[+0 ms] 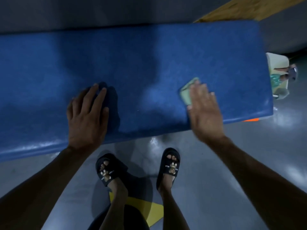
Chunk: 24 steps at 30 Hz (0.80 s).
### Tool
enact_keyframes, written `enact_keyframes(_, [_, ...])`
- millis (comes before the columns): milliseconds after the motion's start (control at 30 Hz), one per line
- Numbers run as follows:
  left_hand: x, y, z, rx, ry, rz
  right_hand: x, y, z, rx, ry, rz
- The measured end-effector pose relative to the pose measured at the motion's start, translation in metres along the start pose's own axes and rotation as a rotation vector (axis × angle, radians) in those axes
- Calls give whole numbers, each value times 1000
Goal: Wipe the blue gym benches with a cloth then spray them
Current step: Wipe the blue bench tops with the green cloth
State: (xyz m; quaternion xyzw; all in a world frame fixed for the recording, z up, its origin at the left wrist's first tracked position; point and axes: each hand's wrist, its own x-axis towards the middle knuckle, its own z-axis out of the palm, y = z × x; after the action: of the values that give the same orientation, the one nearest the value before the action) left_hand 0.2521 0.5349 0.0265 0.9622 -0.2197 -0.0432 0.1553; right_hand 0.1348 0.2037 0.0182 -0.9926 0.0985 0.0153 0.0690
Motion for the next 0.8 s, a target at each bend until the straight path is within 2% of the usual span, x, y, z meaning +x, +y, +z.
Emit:
enact_keyframes(100, [3, -15, 1, 20, 13, -7, -3, 18, -7, 53, 62, 286])
enact_keyframes(233, [2, -20, 8, 58, 30, 3, 6, -64, 16, 95, 160, 549])
enact_keyframes(300, [2, -20, 9, 76, 32, 2, 3, -129, 26, 114, 173, 461])
enact_keyframes(400, [2, -23, 9, 92, 28, 9, -12, -198, 29, 151, 39, 131])
enact_keyframes(500, [2, -23, 9, 89, 36, 10, -5, -160, 18, 46, -74, -246])
enact_keyframes(567, [1, -22, 10, 88, 49, 13, 4, -101, 13, -39, -98, -292])
enact_keyframes(633, [1, -22, 10, 80, 66, 8, 5, -41, 2, -42, -42, -67])
enact_keyframes(700, [1, -22, 10, 75, 75, 10, 1, -12, -7, 5, 25, 218])
enact_keyframes(800, [1, -23, 10, 77, 55, -6, 8, -66, 10, 85, 121, 535])
